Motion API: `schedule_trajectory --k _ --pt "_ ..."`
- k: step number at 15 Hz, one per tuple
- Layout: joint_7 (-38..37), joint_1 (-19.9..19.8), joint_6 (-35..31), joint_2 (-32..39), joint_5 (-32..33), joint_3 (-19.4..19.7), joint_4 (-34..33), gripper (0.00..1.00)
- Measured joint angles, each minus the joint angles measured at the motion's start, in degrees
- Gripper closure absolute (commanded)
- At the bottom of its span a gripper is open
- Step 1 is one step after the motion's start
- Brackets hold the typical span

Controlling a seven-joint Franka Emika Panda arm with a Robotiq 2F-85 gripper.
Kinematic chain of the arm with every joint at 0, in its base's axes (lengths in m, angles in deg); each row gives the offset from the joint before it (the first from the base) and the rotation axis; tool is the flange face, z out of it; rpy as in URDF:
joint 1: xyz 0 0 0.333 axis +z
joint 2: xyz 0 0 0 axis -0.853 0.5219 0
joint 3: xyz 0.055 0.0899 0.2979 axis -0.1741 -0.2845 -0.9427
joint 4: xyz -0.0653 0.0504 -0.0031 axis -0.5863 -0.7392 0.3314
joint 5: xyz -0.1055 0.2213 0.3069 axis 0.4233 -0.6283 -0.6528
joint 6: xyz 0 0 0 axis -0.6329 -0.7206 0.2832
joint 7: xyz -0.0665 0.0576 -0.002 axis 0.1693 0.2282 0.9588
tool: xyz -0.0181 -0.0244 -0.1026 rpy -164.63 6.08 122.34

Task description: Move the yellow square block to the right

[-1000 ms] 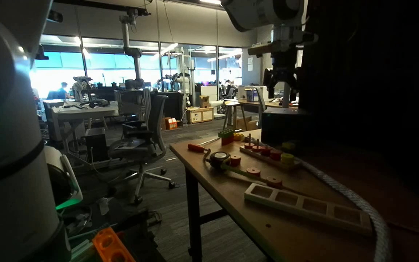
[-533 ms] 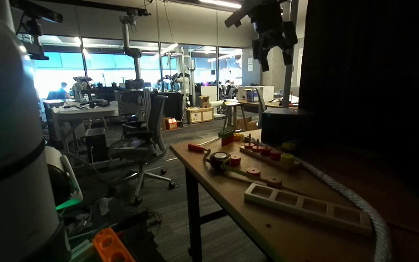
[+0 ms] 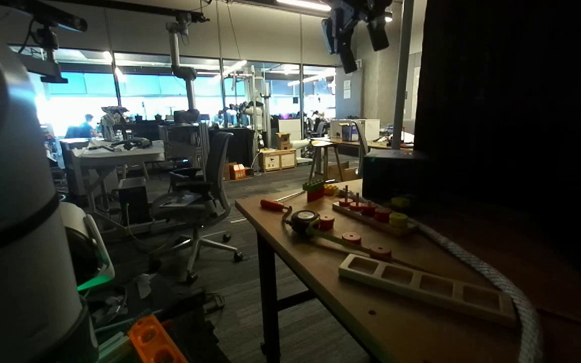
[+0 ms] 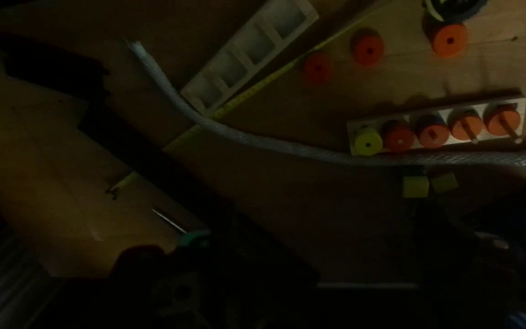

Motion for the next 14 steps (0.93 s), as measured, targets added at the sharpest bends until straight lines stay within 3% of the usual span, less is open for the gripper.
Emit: schedule_trajectory --k 3,6,10,14 --pt "3.62 -2.06 0.67 -7.83 -1.62 0.74 6.21 0.0" --pt "12.35 -2.02 1.62 -13.67 -7.17 2.32 9.24 0.0" --pt "21.9 -0.8 5.9 -19.79 -14.75 3.59 9.46 0.0" --pt "24.31 -0.63 13.01 -24.27 -19.33 3.85 8.84 0.0"
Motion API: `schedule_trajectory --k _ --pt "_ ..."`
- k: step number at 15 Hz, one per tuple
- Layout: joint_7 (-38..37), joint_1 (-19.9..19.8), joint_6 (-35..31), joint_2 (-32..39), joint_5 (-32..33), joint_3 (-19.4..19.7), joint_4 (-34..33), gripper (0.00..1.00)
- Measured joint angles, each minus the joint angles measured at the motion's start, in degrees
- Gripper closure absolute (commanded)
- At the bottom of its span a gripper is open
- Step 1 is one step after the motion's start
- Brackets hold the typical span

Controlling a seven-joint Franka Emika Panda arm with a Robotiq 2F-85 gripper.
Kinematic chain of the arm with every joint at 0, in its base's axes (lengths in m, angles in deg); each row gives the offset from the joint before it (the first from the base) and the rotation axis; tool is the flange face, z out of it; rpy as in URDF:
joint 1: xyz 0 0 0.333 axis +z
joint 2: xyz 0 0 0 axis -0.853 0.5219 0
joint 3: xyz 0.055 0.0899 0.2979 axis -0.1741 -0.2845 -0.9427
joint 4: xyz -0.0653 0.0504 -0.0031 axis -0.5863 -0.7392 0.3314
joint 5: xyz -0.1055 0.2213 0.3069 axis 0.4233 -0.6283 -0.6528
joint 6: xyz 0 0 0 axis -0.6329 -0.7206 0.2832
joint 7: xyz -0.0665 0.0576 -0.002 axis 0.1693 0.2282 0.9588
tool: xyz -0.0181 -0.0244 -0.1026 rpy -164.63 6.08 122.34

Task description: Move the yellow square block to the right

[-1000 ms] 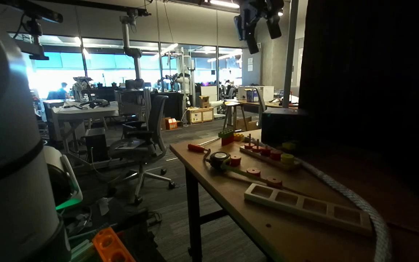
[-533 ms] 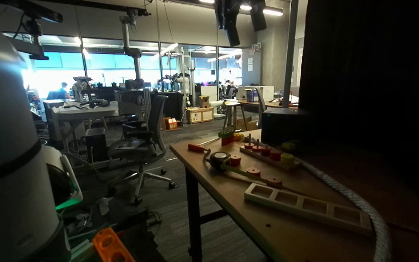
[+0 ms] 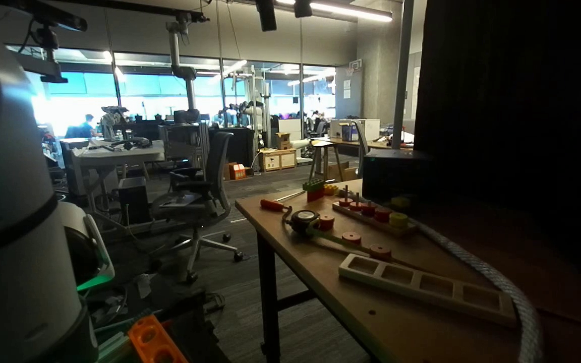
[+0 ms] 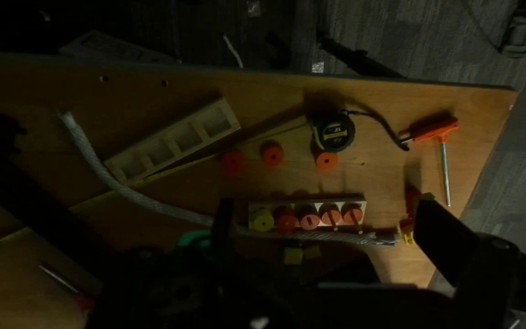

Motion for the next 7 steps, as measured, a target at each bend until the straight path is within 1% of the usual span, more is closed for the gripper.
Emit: schedule_trajectory --k 4,7 --pt "-1.18 -1.14 7.41 -2.51 -0.82 -0.3 -0.76 0.0" --pt "-1.76 -2.13 8.86 -3.14 -0.82 -0.63 -0.79 0.0"
